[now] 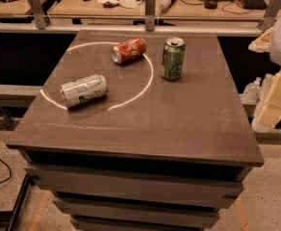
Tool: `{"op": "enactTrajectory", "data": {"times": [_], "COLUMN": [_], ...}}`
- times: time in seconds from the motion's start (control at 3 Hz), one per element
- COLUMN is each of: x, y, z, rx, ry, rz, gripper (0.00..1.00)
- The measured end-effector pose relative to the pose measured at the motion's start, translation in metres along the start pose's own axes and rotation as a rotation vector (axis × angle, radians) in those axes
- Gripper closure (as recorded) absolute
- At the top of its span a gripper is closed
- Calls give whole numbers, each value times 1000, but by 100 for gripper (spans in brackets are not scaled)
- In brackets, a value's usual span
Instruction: Knock green can over
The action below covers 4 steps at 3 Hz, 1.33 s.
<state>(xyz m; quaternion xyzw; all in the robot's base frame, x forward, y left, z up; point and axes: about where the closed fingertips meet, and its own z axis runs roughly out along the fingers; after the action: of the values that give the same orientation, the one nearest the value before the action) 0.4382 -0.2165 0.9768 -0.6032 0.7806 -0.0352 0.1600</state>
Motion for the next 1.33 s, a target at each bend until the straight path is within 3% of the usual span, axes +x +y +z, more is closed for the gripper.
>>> {"op": "enactTrajectory", "data": {"times": [0.33,0.67,1.33], "x": [0,-11,-59], "y": [0,-12,-89], "z": [0,3,7], "rx": [0,13,83], "ry": [0,-70,-378], "rz": [0,4,31], "gripper": [0,0,0]}}
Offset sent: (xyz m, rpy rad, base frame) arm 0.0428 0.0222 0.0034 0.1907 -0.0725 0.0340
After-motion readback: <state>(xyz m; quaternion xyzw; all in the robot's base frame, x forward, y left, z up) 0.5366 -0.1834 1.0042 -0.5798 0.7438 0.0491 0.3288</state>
